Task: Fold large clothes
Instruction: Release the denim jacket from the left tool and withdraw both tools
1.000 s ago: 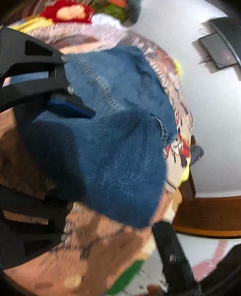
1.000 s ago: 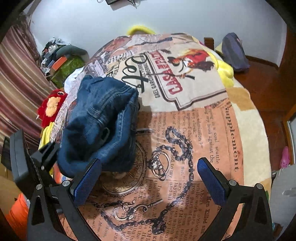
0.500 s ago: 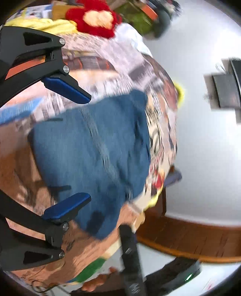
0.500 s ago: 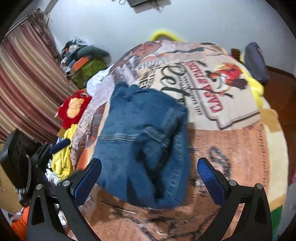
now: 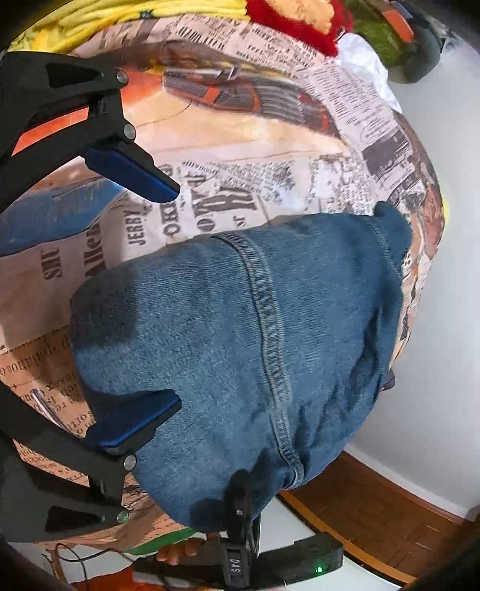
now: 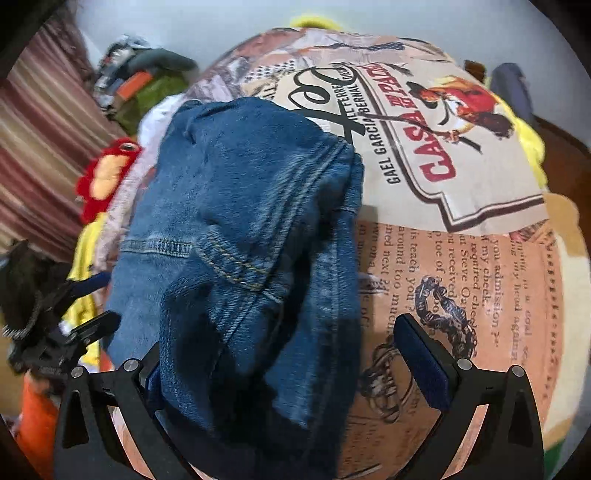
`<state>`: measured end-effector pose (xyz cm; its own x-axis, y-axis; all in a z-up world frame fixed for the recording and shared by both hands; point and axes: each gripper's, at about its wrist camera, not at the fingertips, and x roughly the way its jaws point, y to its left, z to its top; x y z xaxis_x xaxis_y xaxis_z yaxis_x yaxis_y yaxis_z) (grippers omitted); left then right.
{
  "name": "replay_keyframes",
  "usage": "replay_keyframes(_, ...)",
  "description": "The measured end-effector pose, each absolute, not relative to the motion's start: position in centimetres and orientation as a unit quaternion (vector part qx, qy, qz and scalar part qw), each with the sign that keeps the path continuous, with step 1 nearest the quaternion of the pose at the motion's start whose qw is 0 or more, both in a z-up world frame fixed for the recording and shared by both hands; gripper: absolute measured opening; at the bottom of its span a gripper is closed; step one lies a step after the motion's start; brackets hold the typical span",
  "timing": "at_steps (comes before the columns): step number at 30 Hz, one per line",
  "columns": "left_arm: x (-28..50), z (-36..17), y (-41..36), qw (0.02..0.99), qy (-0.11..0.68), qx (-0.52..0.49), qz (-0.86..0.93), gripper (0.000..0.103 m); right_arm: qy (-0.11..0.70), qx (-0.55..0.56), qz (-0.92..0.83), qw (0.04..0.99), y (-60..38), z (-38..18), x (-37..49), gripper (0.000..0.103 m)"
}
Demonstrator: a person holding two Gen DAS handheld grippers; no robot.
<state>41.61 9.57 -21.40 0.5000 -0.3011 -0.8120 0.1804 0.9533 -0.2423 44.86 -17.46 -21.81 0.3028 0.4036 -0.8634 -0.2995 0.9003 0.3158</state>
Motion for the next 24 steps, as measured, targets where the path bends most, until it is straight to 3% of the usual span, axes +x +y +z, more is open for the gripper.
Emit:
replay_keyframes(7, 40.4, -22.4, 9.5, 0.860, 0.484, -0.074, -0.144, 0.103, 0.563, 0.136, 0.226, 0.783, -21.8, -24.5, 43.8, 0.103)
replay_keyframes(17, 38.8, -20.8, 9.4, 0.873, 0.471, -0.046, -0.116, 0.103, 0.548, 0.040, 0.115, 0.828, -24.7, -22.2, 41.0, 0.102)
replay_keyframes(24, 39.6, -17.9, 9.6, 0.893, 0.439, 0.010, -0.093, 0.103, 0.515, 0.088, 0.151, 0.839, -24.9, -18.4, 42.1, 0.102)
